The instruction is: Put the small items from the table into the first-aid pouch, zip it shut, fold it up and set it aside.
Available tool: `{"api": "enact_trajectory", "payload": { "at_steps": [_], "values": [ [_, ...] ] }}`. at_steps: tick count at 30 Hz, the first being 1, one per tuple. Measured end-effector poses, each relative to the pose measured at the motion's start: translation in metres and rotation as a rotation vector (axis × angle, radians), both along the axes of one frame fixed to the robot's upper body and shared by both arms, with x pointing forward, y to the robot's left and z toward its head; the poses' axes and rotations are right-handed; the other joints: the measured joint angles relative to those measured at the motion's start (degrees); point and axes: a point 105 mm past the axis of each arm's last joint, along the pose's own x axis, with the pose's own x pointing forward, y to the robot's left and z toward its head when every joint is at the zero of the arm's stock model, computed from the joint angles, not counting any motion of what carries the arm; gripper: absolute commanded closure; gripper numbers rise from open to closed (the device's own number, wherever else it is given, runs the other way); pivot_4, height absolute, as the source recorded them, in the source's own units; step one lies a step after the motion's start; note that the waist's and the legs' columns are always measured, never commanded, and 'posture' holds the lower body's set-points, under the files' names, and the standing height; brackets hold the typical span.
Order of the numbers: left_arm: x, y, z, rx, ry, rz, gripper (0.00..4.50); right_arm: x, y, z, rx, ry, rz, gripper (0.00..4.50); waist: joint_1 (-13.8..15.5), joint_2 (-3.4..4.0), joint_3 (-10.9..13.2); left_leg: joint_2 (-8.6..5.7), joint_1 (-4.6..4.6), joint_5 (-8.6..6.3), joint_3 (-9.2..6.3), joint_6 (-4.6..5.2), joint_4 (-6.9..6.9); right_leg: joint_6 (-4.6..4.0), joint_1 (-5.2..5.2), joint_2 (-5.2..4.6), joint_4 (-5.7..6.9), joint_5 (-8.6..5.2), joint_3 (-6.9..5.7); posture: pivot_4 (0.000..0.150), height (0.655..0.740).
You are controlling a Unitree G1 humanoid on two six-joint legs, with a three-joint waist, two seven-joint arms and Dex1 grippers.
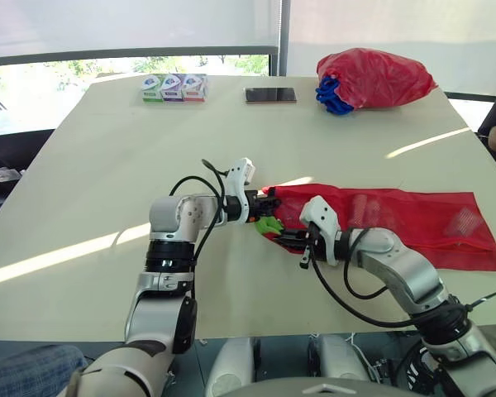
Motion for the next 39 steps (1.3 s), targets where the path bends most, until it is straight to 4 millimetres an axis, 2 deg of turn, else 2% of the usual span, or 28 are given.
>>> {"api": "enact_trajectory", "payload": {
  "at_steps": [1, 2, 5, 10, 16, 20, 26, 35, 37, 39],
  "values": [
    [0.000, 0.000, 0.000, 0.000, 0.000, 0.000, 4.50, 0.000, 0.000, 0.000, 0.004, 0.007, 0.000, 3.63, 0.00, 0.00, 0.00, 0.00, 0.00, 0.00, 0.00, 0.00, 0.00, 0.00, 0.00, 0.00, 0.00, 0.00, 0.00, 0.150, 0.7400],
    [0.000, 0.000, 0.000, 0.000, -0.002, 0.000, 4.50, -0.002, 0.000, 0.001, 0.015, 0.030, 0.010, 3.10, 0.01, 0.00, 0.00, 0.00, 0.00, 0.00, 0.00, 0.00, 0.00, 0.00, 0.00, 0.00, 0.00, 0.00, 0.00, 0.150, 0.7400],
    [0.001, 0.000, 0.000, 0.001, -0.007, 0.001, 4.50, -0.005, 0.002, 0.004, 0.033, 0.032, 0.030, 2.39, -0.05, 0.02, 0.02, 0.00, 0.01, 0.00, -0.01, 0.00, -0.01, 0.00, 0.00, 0.00, 0.00, 0.00, 0.00, 0.150, 0.7400],
    [0.001, 0.000, -0.001, 0.004, -0.010, 0.001, 4.50, -0.008, -0.002, 0.012, 0.030, -0.032, 0.084, 2.39, 0.00, 0.01, 0.02, -0.03, 0.00, 0.00, -0.01, 0.01, -0.01, 0.00, 0.00, -0.01, -0.01, 0.00, -0.01, 0.150, 0.7400],
    [0.002, 0.001, -0.001, 0.001, -0.010, 0.001, 4.50, 0.005, -0.012, 0.032, -0.060, -0.286, 0.152, 2.39, -0.02, 0.01, 0.04, -0.04, 0.02, 0.00, -0.01, 0.00, -0.01, 0.01, 0.00, 0.00, -0.01, 0.00, -0.01, 0.150, 0.7400],
    [0.002, 0.001, -0.001, -0.002, -0.011, 0.001, 4.50, 0.012, -0.020, 0.022, -0.181, -0.368, 0.195, 2.39, -0.06, 0.00, 0.04, -0.03, 0.02, 0.00, -0.01, -0.01, -0.02, 0.01, 0.01, 0.00, -0.02, 0.00, -0.01, 0.150, 0.7400],
    [0.002, 0.001, -0.001, -0.003, -0.011, 0.001, 4.50, 0.006, -0.014, 0.004, -0.266, -0.437, 0.294, 2.39, -0.04, 0.01, 0.06, -0.01, 0.02, 0.01, -0.01, -0.02, -0.02, 0.01, 0.00, -0.01, -0.01, 0.00, -0.01, 0.150, 0.7400],
    [0.003, 0.001, -0.001, -0.004, -0.011, 0.003, 4.50, 0.019, -0.013, -0.005, -0.326, -0.507, 0.270, 2.39, -0.05, 0.02, 0.07, 0.00, 0.02, 0.04, -0.02, -0.08, -0.02, 0.00, 0.00, -0.01, -0.01, 0.00, -0.01, 0.150, 0.7400],
    [0.002, 0.001, -0.001, -0.005, -0.011, 0.003, 4.50, 0.019, -0.010, -0.005, -0.317, -0.513, 0.270, 2.89, -0.07, 0.02, 0.07, 0.00, 0.02, 0.05, -0.02, -0.09, -0.02, 0.00, 0.00, -0.01, -0.01, 0.00, -0.01, 0.150, 0.7400],
    [0.002, 0.001, -0.001, -0.006, -0.011, 0.004, 4.50, 0.020, -0.005, -0.005, -0.295, -0.512, 0.265, 3.68, -0.08, 0.02, 0.07, 0.00, 0.03, 0.05, -0.02, -0.10, -0.03, 0.00, 0.00, -0.01, -0.01, 0.00, -0.01, 0.150, 0.7400]
  ]
}}
